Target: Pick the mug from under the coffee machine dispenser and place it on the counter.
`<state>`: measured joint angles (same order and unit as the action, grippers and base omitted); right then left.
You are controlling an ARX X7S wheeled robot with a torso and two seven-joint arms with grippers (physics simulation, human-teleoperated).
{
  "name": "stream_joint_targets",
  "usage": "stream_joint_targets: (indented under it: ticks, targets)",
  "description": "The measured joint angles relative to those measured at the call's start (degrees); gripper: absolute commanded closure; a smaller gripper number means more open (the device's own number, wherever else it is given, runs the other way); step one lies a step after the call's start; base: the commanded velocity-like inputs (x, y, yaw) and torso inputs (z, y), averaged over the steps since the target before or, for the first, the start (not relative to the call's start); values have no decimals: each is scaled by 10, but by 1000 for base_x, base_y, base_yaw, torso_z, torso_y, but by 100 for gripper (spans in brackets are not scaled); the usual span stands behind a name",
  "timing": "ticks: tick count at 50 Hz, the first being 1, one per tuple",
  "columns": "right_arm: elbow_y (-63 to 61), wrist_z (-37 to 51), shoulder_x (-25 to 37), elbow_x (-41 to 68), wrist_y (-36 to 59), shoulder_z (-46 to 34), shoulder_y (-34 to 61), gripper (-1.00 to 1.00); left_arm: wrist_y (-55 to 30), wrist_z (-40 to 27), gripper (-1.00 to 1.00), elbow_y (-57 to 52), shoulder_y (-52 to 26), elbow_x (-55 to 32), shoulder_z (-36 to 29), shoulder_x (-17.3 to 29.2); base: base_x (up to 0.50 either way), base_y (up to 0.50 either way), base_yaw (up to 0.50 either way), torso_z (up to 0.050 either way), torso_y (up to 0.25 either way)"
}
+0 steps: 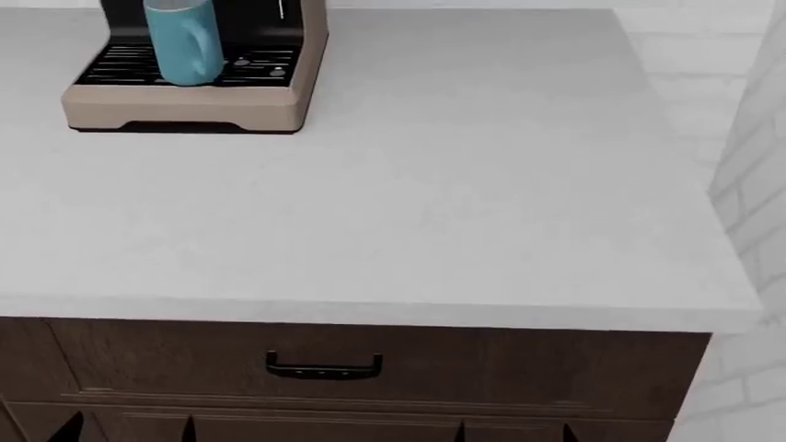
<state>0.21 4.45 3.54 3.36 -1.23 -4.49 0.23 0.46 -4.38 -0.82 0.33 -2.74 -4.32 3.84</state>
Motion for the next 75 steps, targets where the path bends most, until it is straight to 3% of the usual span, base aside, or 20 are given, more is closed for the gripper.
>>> stream_joint_targets:
  ticks: [22,39,47,59,63,68,75]
  targets:
    - [3,21,15,13,-2,-19,3,-100,1,-17,-100,-6,2,-11,-19,17,0,0,0,50,0]
    - [-4,36,26,17,5,-34,8,-100,-8,-36,-100,-19,6,-7,-35,26,0,0,0,1,0]
    - [-101,40,46,35,97,-34,10,-100,-110,-51,-100,-122,21,-5,-44,31,0,0,0,0,0]
    - [-326,62,77,79,312,-21,37,-100,-400,-70,-100,-381,-16,-44,-26,37,0,0,0,0,0]
    - [-396,71,83,99,386,-11,57,-100,-494,-147,-100,-451,-61,-139,-9,73,0,0,0,0,0]
    - [-474,97,95,145,479,8,92,-100,-572,-307,-100,-505,-133,-358,14,135,0,0,0,0,0]
    - [-538,244,176,334,539,16,162,-100,-624,-516,-100,-547,-240,-648,35,208,0,0,0,0,0]
